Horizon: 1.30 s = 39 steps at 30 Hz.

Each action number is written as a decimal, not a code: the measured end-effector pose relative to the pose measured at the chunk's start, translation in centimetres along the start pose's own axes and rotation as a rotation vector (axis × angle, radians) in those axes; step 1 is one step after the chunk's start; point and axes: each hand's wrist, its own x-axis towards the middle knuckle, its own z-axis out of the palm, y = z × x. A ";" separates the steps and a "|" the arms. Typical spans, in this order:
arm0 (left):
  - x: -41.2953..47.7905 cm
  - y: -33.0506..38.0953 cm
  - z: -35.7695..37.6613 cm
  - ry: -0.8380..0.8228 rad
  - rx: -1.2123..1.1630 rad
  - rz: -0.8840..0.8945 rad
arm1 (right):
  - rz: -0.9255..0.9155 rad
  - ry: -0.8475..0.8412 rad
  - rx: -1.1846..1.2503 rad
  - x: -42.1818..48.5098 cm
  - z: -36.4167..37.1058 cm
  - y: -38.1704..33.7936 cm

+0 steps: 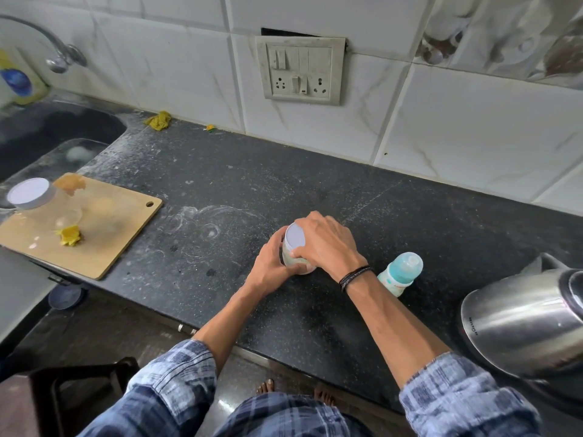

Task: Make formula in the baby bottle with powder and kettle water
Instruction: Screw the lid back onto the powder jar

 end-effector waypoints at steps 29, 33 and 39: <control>-0.1 0.0 0.1 -0.017 0.031 -0.065 | -0.038 -0.016 0.046 0.4 0.8 0.5; -0.2 0.2 0.1 -0.009 0.018 -0.065 | -0.023 0.030 0.061 0.4 1.0 0.7; -0.3 0.5 0.0 0.015 0.041 -0.072 | 0.046 0.071 0.141 0.4 1.8 0.5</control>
